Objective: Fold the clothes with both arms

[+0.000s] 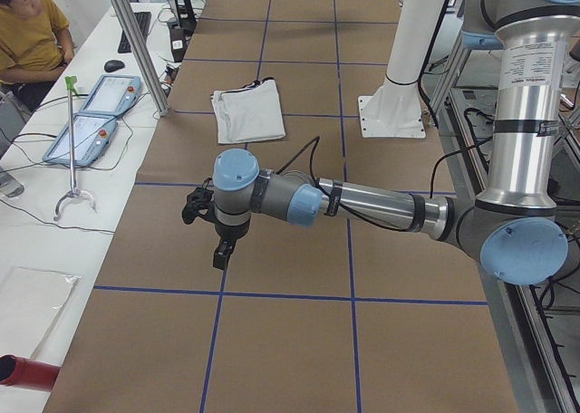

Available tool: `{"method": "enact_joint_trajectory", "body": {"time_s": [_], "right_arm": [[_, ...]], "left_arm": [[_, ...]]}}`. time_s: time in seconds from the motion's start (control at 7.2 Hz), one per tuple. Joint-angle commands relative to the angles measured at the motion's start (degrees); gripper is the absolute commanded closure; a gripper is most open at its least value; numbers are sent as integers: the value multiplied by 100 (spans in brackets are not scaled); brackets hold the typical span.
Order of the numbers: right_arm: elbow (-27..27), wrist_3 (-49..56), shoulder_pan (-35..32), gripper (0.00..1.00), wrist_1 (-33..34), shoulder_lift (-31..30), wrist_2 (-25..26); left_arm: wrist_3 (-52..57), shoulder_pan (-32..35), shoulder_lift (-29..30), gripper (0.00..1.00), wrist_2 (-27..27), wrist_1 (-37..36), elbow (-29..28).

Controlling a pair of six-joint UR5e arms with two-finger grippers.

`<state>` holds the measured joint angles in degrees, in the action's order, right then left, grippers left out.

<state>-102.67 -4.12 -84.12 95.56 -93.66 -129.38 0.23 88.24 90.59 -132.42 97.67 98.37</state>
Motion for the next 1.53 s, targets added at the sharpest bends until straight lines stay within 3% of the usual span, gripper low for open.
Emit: {"method": "enact_joint_trajectory", "body": {"time_s": [0.0, 0.42, 1.39], "right_arm": [[98, -10, 37, 0, 16, 137, 18], [387, -10, 28, 0, 25, 295, -307], [450, 7, 89, 0, 7, 392, -299]], "left_arm": [[56, 1, -33, 0, -73, 6, -28], [12, -17, 20, 0, -117, 138, -204], [30, -8, 91, 0, -117, 138, -116]]}}
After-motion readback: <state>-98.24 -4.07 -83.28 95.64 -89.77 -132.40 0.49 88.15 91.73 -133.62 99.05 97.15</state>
